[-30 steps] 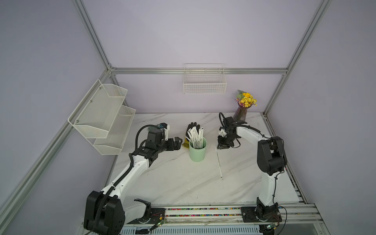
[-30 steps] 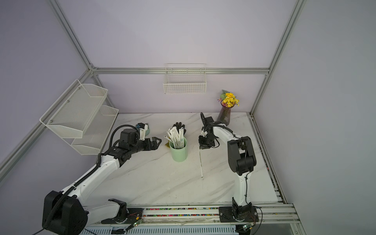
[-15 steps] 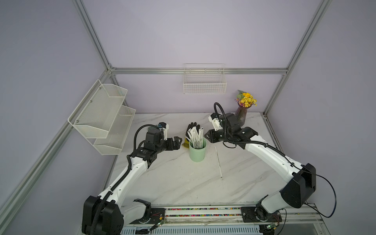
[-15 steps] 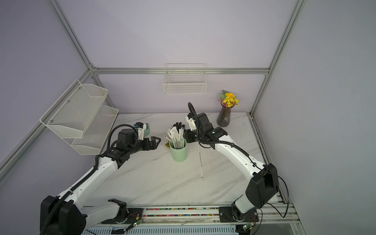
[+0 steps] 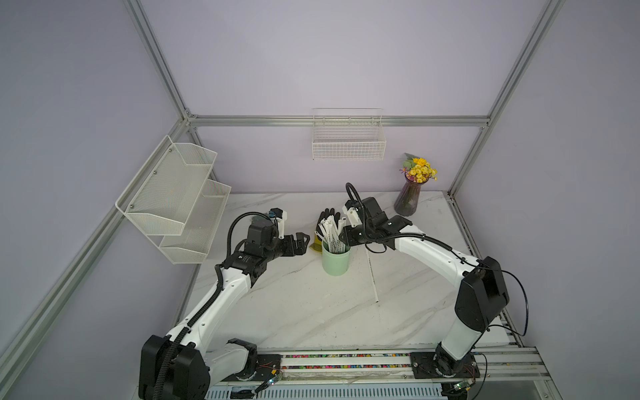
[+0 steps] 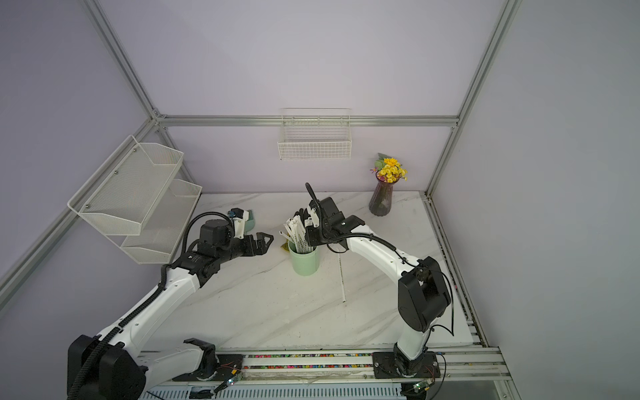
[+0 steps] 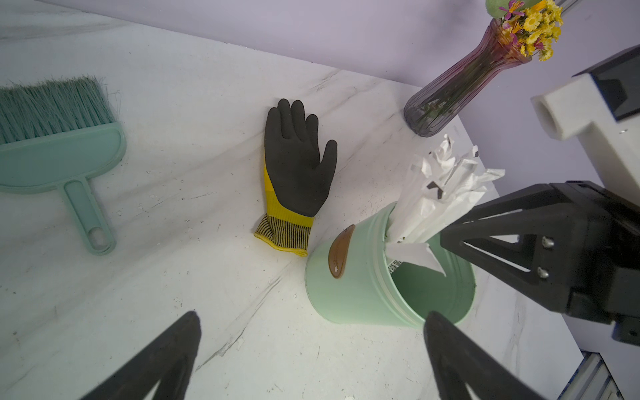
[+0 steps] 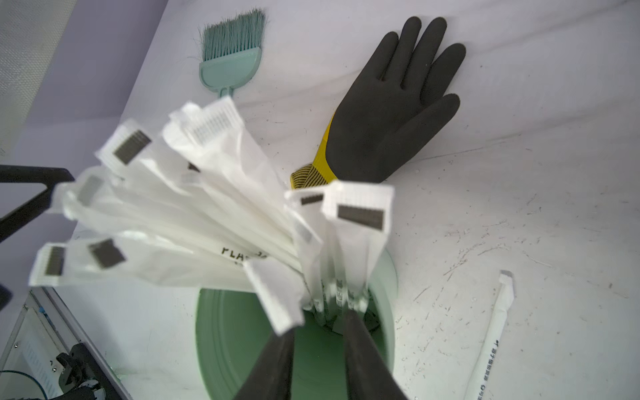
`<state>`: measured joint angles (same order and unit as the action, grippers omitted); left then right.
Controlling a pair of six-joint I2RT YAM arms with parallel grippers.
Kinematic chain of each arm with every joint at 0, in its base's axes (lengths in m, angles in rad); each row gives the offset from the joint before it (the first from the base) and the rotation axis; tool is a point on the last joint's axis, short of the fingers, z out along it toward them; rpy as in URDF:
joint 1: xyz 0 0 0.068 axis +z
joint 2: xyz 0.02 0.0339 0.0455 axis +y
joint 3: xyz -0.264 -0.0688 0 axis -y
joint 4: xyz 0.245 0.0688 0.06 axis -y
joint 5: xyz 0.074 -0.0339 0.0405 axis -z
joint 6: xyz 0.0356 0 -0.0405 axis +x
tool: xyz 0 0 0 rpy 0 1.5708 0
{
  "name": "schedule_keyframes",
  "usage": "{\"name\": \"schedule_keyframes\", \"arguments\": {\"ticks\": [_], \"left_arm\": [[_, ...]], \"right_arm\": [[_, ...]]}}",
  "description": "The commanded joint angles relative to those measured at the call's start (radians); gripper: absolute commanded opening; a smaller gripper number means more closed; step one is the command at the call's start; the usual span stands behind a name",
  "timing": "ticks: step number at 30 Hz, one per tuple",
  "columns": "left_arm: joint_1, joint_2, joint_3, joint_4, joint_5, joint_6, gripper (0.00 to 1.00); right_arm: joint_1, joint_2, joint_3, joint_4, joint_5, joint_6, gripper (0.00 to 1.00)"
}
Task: Take the straws out of the storage container
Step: Pick up the straw from the container.
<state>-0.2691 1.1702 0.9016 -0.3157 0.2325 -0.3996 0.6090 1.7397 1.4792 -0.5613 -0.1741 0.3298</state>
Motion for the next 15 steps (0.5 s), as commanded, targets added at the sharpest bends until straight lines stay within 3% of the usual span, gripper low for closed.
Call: {"name": "schedule_keyframes", "arguments": {"ticks": [1,7,15], "left_arm": [[-0.002,-0.017,0.018,0.015,0.013,0.018,1.0],[-0.002,-0.013,0.015,0.019,0.013,0.019,1.0],[-0.002,-0.009,0.014,0.021,0.015,0.019,1.0]], "right_arm": [[0.005,0.017,0.044,0.035,-0.003,0.018,0.28],[0.005,0.035,0.066,0.031,-0.009,0.021,0.27],[0.005,0.047,0.085,0.02,-0.011,0.025,0.13]]}}
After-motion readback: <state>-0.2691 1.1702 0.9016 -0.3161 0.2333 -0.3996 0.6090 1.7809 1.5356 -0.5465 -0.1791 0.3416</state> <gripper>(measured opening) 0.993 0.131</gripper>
